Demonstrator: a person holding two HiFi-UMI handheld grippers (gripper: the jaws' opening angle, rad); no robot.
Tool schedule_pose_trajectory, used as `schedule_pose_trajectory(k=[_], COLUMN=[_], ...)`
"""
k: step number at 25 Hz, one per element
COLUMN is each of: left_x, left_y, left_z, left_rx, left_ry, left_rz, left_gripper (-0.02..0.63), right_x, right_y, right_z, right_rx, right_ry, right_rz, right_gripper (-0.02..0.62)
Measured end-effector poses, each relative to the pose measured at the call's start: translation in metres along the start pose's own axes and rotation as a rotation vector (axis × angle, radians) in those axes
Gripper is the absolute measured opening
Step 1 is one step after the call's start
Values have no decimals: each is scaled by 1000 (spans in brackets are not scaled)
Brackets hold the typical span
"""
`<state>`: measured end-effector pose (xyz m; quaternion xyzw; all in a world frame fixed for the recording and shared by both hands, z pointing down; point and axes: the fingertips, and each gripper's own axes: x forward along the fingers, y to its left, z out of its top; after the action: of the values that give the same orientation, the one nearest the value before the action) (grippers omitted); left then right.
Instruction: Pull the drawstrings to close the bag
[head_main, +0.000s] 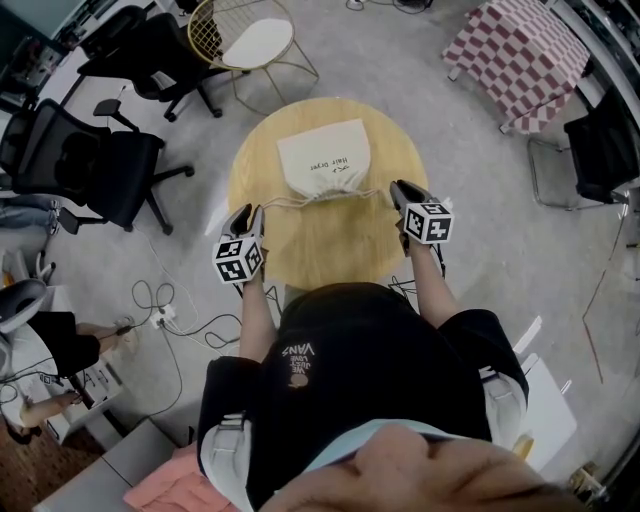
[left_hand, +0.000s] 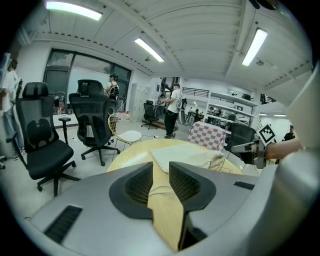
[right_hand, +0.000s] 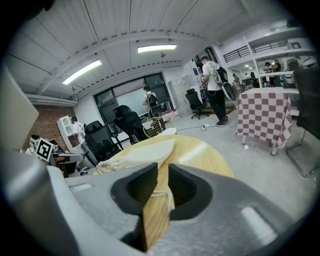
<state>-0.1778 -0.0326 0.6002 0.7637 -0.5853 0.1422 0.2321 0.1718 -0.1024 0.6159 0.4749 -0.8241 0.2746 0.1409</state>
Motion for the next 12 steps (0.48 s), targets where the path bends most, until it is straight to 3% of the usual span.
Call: schedule_pose_trajectory(k=[12], left_x=[-10], left_y=[-26], left_z=[37], left_rx=[102], left_ry=[-100], left_rz=[-22], left_gripper=[106], right_x=[-10], right_y=[18], right_z=[31], right_rx=[-56], right_ry=[-64], right_rz=[38], right_gripper=[63])
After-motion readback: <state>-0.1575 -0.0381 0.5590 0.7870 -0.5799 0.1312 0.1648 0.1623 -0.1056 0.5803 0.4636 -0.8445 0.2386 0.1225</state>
